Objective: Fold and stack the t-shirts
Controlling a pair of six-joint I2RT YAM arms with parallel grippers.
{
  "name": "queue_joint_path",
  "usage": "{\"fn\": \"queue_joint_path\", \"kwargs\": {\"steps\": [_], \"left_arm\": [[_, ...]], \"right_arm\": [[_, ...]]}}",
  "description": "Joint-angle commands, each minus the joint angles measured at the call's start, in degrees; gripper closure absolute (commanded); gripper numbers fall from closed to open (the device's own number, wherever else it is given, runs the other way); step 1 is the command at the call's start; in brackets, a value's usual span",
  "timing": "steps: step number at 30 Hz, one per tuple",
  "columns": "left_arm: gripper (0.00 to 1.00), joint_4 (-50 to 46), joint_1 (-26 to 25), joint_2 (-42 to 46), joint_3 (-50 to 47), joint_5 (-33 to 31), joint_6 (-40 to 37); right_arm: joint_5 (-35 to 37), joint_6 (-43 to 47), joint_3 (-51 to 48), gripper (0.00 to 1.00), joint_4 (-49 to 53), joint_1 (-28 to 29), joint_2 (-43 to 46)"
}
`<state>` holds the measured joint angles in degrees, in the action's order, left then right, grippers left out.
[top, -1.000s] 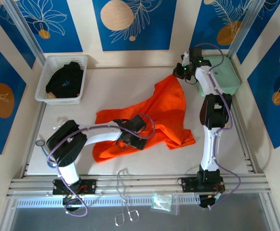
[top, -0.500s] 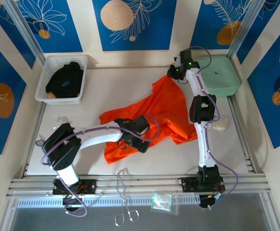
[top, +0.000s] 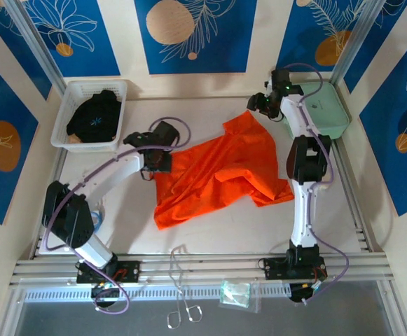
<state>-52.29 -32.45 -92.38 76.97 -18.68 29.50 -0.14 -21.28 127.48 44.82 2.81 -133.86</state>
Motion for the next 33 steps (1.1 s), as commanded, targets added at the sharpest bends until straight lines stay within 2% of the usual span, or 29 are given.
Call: {"fn": "queue_joint_path", "kwargs": {"steps": [1,5,14,21,25,33], "left_arm": [[0.46,1.92,4.13,-1.96,-3.94,6.77,2.56],[0.55,8.5,7.83,-4.22,-5.78,9.98,3.24],[0.62,15.44,11.37,-10.34,-5.15,10.68,3.82],[0.63,18.12,13.3,-13.72,-4.68,12.1,3.77],[0.63,20.37,13.44,-15.3,-4.61,14.22,3.42],[0.66,21.71,13.64,-17.13,-4.28,13.93,3.8]], "right_arm": [[0.76,-0.48,-8.9,0.46,-1.66,0.05,9.57],[-0.1,-2.11,-22.83,0.6,-5.04,0.33,18.69],[-0.02,-3.92,-45.35,0.7,-10.5,2.94,31.3],[1.96,-3.69,-53.43,0.71,-11.05,3.25,36.92],[2.78,-3.79,-56.11,0.72,-10.96,3.1,39.38],[2.69,-4.12,-59.84,0.74,-11.24,2.58,42.35]]}}
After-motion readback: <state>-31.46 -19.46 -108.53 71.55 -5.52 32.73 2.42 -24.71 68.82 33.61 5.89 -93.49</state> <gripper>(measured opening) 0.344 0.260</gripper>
